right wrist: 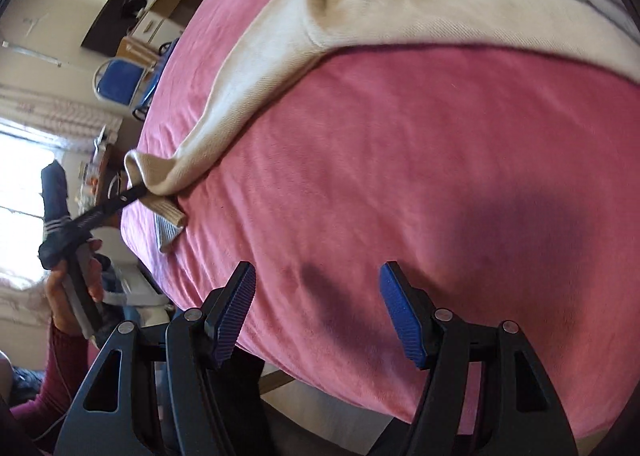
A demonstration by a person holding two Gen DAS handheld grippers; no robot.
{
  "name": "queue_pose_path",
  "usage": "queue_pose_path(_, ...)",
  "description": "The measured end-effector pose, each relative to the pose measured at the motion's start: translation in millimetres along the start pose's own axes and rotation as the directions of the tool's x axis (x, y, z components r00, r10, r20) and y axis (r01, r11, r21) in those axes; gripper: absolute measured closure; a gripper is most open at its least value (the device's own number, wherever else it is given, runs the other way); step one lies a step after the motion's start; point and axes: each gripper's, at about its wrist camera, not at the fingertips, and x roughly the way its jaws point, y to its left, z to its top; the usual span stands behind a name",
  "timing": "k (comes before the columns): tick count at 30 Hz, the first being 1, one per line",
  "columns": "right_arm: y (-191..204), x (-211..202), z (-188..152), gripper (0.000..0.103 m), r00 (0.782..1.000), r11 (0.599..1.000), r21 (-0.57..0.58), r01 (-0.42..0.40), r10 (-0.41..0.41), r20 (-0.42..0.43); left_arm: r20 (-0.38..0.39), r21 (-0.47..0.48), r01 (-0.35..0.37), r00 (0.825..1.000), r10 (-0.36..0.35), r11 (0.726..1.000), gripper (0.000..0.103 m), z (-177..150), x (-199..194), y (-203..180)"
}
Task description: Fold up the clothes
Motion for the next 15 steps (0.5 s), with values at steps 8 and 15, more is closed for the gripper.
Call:
queue_pose_path(8,0,-3,6,0.035,1.0,0.999,0.019,0.027,-0.027,0.013,0.157,-0.312,0.407,0.913,-0.376,0.858,0.1,-21,-33,56)
queue_pose_path(15,23,-4,44,0.035,0.999,0.995,-0.091,0.042,-0.04,0.019,0.357,-0.447,0.556,0.829,-0.43,0.701,0.1,-75,-87,123)
